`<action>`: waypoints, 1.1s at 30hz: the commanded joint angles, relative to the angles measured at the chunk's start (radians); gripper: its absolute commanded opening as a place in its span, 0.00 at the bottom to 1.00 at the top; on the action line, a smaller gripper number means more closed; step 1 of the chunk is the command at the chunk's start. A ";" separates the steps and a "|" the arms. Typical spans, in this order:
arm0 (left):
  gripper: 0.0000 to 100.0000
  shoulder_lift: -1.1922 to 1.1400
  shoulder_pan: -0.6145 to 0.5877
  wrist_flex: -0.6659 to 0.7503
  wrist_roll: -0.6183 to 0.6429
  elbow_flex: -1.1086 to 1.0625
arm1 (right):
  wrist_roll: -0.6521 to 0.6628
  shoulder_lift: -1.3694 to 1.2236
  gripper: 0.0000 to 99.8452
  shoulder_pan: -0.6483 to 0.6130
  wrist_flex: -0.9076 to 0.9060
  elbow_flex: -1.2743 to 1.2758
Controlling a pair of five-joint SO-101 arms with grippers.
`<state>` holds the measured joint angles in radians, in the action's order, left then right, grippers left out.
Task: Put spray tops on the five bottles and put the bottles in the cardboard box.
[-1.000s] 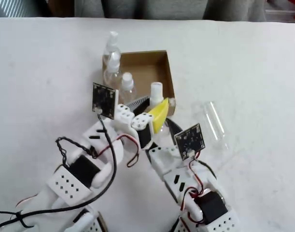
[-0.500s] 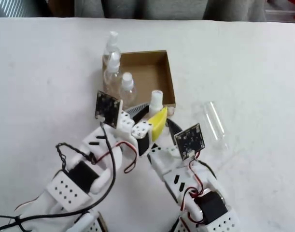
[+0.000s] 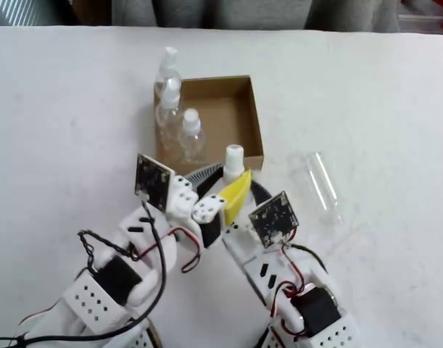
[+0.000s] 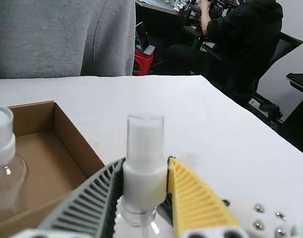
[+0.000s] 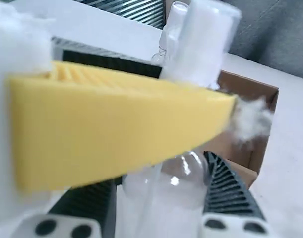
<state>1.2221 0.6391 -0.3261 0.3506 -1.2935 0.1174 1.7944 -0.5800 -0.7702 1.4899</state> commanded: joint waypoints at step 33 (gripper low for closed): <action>0.04 0.030 0.074 0.011 -0.187 -0.089 | 0.043 0.007 0.11 0.074 0.024 -0.043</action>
<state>1.2543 0.6943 -0.3153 0.1818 -1.3610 0.1542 1.7914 -0.5278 -0.7718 1.4929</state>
